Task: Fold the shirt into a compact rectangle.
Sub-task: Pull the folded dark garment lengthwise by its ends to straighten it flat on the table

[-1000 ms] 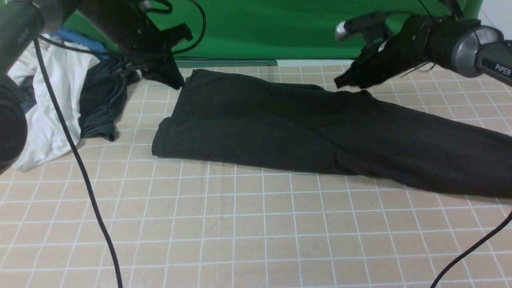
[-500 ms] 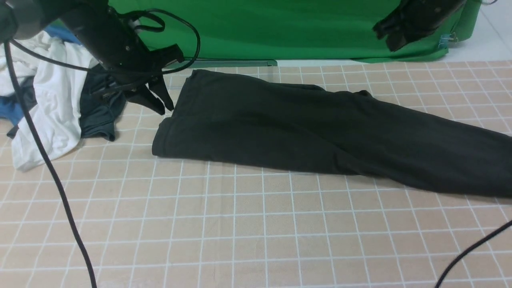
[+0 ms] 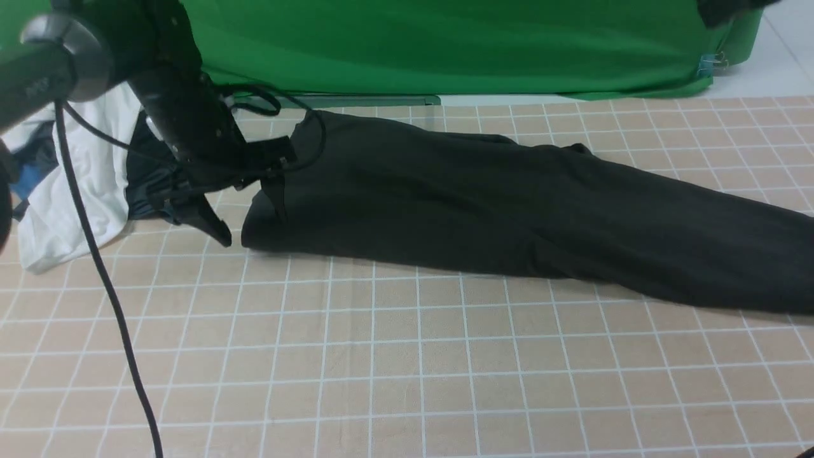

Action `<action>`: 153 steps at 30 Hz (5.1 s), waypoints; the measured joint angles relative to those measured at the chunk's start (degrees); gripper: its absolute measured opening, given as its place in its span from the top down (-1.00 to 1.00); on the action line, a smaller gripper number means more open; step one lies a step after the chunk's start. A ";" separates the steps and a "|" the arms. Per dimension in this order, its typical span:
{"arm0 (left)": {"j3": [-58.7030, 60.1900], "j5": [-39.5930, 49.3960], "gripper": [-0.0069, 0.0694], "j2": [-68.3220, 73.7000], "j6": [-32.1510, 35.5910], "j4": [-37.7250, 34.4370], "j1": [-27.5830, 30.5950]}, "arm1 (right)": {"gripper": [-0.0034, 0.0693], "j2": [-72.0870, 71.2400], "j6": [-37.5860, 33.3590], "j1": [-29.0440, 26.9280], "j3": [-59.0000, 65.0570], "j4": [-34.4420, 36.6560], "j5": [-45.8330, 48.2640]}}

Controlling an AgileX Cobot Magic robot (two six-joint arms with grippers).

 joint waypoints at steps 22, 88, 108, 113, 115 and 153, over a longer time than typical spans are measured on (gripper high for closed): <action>4.95 -0.99 0.77 -1.20 2.18 -4.01 0.11 | 0.84 -9.86 1.36 0.00 27.41 1.30 -1.86; 47.25 -11.02 0.77 -32.48 0.29 5.69 -0.07 | -0.72 8.28 7.59 -14.12 34.68 -2.13 -25.79; 47.25 -10.59 0.77 -32.48 0.36 4.21 -0.07 | -0.16 11.54 8.50 -12.50 33.24 -3.90 -25.49; 47.25 -10.46 0.77 -32.48 0.63 4.21 -0.07 | 0.63 11.54 7.80 -11.93 33.01 -2.80 -24.33; 46.75 -8.81 0.77 -32.48 0.73 4.17 -0.07 | 0.64 11.39 7.33 -11.93 32.94 -2.90 -23.77; 60.48 -10.49 -0.04 -37.95 6.11 -8.08 -10.86 | 0.64 -20.05 10.36 -33.07 64.70 -14.72 -21.00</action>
